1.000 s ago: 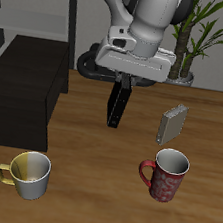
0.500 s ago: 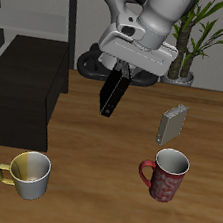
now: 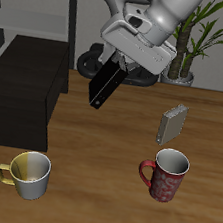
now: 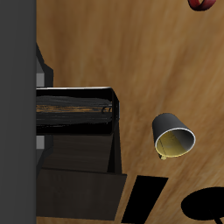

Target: Place the black book in the top region of the shelf

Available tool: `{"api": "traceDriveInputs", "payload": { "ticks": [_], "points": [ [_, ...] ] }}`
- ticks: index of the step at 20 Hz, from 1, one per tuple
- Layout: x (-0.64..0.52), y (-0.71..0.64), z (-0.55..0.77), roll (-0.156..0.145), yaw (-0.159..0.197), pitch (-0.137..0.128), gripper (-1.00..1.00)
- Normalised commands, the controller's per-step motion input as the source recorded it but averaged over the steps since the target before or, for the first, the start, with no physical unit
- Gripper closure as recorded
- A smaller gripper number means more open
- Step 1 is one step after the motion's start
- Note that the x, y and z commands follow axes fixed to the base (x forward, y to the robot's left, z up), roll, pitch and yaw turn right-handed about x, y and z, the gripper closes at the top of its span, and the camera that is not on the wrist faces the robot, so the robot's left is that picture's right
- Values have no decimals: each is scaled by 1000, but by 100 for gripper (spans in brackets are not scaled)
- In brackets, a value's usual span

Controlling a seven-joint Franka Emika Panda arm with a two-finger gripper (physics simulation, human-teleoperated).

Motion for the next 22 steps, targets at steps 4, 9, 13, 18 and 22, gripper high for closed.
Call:
{"api": "traceDriveInputs", "payload": {
  "ticks": [4, 9, 13, 18, 22],
  "points": [
    [48, -238, 22, -163, -12, 7, 100],
    [49, -169, -155, -103, 11, 41, 100],
    [23, -35, -221, -88, 30, 8, 100],
    [-109, 97, -231, -46, 38, 8, 100],
    [-34, 276, -200, -23, 17, 23, 100]
  ]
}}
